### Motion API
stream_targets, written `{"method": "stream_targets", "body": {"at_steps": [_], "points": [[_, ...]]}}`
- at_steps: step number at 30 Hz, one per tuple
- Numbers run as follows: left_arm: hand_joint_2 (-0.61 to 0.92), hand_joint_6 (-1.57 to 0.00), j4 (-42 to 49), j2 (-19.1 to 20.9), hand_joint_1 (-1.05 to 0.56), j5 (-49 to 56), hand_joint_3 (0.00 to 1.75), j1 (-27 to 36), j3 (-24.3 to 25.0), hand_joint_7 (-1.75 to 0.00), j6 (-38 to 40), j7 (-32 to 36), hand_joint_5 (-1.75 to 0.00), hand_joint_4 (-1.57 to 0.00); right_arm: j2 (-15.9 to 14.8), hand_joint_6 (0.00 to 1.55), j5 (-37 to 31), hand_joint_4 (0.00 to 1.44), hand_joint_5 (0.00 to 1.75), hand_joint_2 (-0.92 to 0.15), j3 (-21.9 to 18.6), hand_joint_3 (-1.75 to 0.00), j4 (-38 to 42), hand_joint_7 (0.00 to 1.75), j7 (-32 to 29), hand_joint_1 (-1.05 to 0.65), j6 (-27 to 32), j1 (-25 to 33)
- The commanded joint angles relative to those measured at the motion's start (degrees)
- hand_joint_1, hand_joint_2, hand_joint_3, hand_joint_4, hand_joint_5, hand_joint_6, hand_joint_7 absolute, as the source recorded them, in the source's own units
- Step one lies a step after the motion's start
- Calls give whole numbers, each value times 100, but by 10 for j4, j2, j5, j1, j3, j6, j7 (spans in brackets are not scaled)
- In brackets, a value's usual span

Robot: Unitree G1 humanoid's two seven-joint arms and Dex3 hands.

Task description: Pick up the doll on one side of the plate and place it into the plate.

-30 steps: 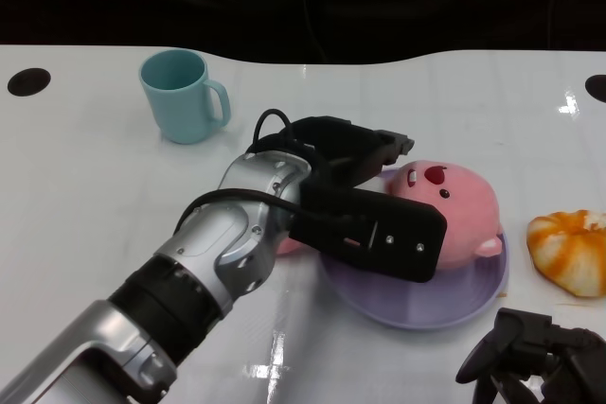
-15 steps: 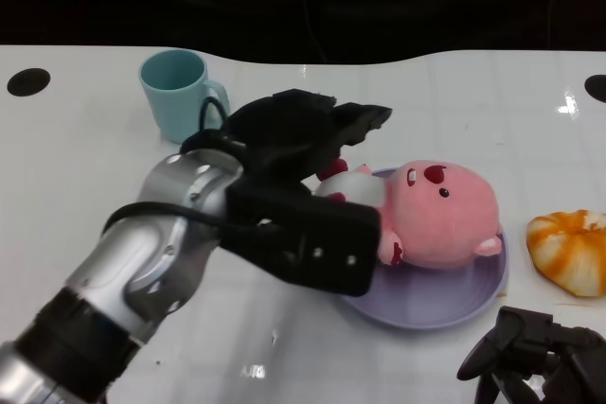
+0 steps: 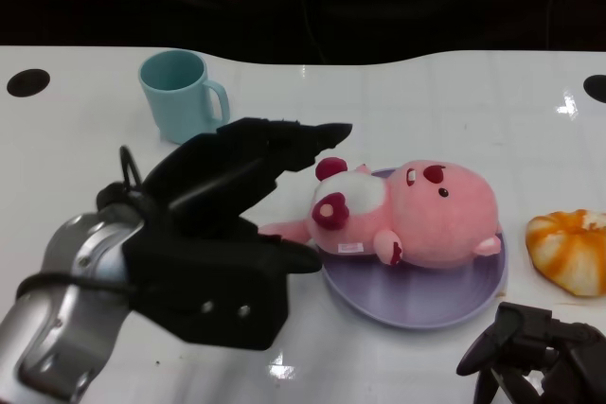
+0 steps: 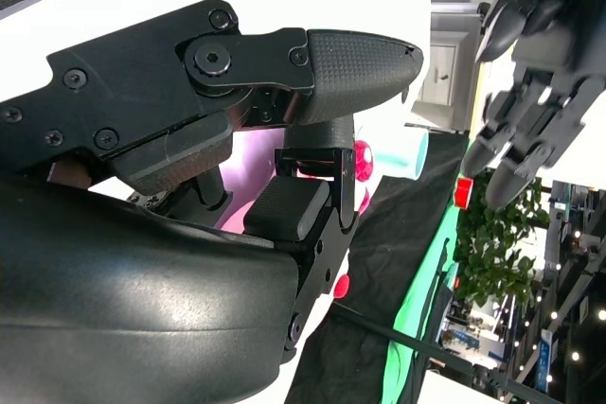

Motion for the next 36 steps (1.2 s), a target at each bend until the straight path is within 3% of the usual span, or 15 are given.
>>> {"method": "stream_targets", "body": {"at_steps": [1, 9, 10, 11, 13, 15, 16, 18, 21, 26, 31, 36], "points": [[92, -29, -4, -7, -83, -49, 37, 41, 38, -7, -35, 29, -45, -16, -4, 84, 5, 87, 149, -92, -6, -46, 5, 116, 0, -91, -3, -2], [92, -37, 3, -17, -79, -81, 35, 59, 55, -10, -61, 37, -50, -23, -4, 83, 5, 87, 149, -92, -6, -46, 6, 116, 0, -91, -4, -2], [92, -37, 5, -46, -79, -157, 35, 89, 80, -9, -63, 31, -51, -23, -4, 83, 5, 87, 149, -92, -5, -46, 6, 116, 0, -91, -3, -3], [92, -57, 6, -67, -66, -216, 27, 112, 98, -17, -65, 27, -69, -38, -4, 84, 5, 87, 149, -92, -5, -46, 6, 117, 1, -91, -3, -3], [92, -75, 23, -104, -51, -321, 23, 151, 128, -25, -103, 14, -89, -54, -4, 84, 4, 87, 149, -92, -4, -46, 8, 117, 1, -91, -6, -4], [91, -83, 31, -122, -42, -369, 24, 171, 140, -33, -116, 4, -101, -62, -5, 84, 3, 87, 149, -92, -4, -46, 8, 117, 2, -91, -7, -4], [85, -82, 31, -129, -38, -385, 32, 181, 143, -44, -114, 2, -108, -63, -5, 84, 2, 87, 149, -92, -4, -46, 8, 117, 2, -91, -8, -4], [64, -77, 24, -138, -30, -411, 73, 198, 148, -69, -100, 0, -116, -65, -5, 83, 1, 87, 149, -92, -4, -47, 6, 117, 1, -91, -5, -4], [54, -74, -1, -144, -22, -455, 102, 222, 153, -86, -51, -2, -127, -64, -5, 84, 1, 87, 149, -92, -3, -47, 1, 118, 0, -91, -3, -2], [56, -67, -48, -143, -26, -489, 105, 259, 160, -118, 18, 7, -150, -63, -4, 83, 0, 86, 150, -92, -1, -48, -9, 119, -2, -89, -1, 1], [54, -68, -92, -143, -24, -541, 111, 286, 167, -124, 89, -3, -154, -69, -5, 82, 3, 86, 152, -92, -1, -47, -23, 121, -2, -88, 11, 6], [53, -61, -122, -139, -30, -562, 112, 309, 165, -147, 134, -2, -171, -69, -6, 82, 0, 85, 153, -92, -3, -47, -43, 123, -5, -86, 24, 12]]}}
